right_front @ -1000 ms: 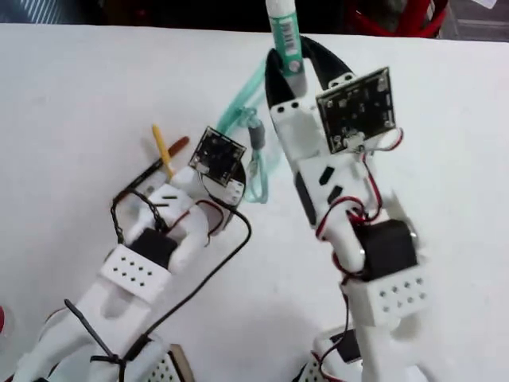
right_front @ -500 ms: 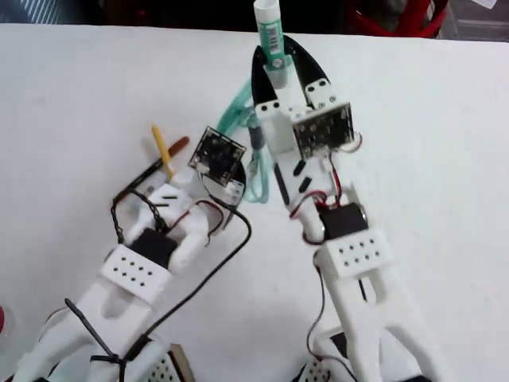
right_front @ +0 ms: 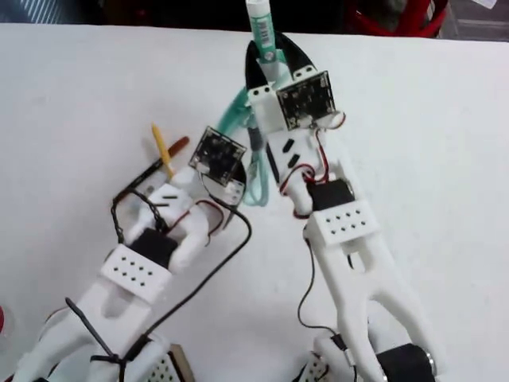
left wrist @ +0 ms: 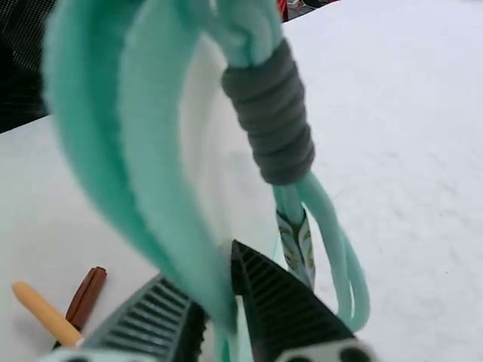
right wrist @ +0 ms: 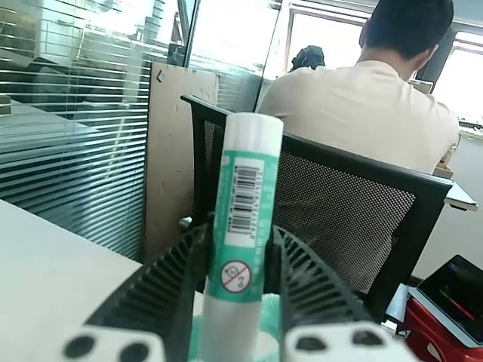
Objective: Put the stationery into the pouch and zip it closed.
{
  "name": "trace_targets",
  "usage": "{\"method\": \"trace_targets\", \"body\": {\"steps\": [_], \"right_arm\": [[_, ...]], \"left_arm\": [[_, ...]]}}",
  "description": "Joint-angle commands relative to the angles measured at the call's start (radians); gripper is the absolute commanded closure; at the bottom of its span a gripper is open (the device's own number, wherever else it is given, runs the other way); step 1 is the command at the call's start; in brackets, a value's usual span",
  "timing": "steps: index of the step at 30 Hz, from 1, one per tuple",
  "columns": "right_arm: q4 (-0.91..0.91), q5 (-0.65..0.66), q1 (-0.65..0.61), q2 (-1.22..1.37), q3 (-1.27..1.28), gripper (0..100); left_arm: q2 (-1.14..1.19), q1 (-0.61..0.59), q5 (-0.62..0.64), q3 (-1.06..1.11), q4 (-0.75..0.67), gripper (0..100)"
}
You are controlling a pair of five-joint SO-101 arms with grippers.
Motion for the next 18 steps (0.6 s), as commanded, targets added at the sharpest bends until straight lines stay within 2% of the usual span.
{"method": "trace_targets", "body": {"steps": [1,5,11,14,18], "right_arm": [[0.045,-0.003,0.008,-0.079,0.02,98.1],[0.088,-0.005,0.022,-0.154,0.044,98.1],[0.309,-0.003,0.022,-0.255,0.041,98.1],[0.328,-0.003,0.024,-0.269,0.044,97.9],[0.328,-0.005,0.019,-0.272,0.044,89.8]], "left_arm": [[0.005,-0.013,0.005,0.005,-0.014,97],[0.005,-0.016,0.006,0.005,-0.014,97],[0.005,-0.012,0.005,0.005,-0.014,97],[0.005,-0.016,0.005,0.005,-0.014,97],[0.005,-0.016,0.005,0.005,-0.014,97]]}}
